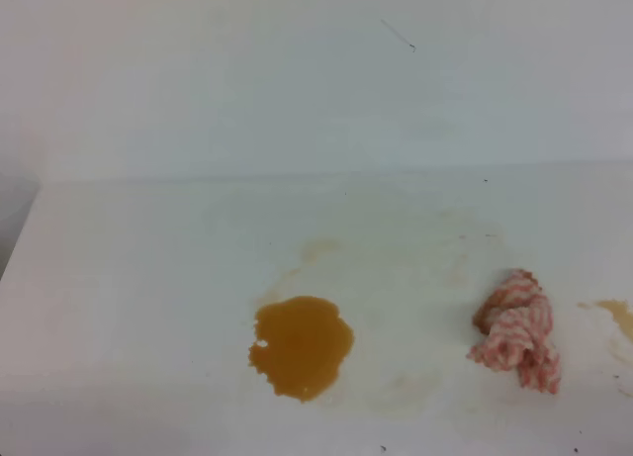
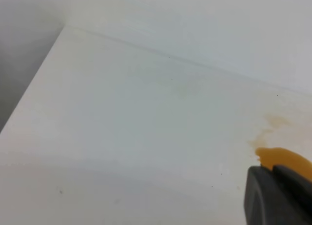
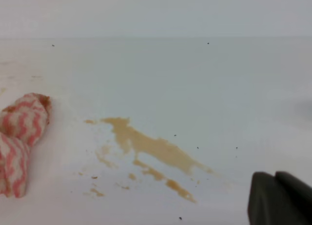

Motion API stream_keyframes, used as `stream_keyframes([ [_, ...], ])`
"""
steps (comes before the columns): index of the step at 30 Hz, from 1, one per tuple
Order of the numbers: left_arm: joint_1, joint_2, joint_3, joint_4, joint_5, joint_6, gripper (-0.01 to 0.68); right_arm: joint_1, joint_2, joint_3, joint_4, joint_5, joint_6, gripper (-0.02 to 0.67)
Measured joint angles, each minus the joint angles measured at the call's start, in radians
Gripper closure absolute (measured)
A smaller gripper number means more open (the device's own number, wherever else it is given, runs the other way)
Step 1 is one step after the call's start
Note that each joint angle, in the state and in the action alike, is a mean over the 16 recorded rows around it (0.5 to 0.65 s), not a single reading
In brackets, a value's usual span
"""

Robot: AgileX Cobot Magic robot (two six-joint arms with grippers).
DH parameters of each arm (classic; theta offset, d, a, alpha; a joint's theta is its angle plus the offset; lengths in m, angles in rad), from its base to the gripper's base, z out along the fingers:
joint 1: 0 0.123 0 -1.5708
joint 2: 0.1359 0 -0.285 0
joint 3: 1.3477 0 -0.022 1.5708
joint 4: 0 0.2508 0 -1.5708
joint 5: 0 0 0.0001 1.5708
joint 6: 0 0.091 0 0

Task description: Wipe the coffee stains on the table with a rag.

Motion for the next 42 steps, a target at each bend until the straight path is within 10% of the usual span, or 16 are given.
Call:
stream_keyframes([
  [42,0.0,0.0,0.0,0.0,-0.015,-0.001,0.675,0.0,0.0,0.0,0.0,0.0,0.0,0.652],
])
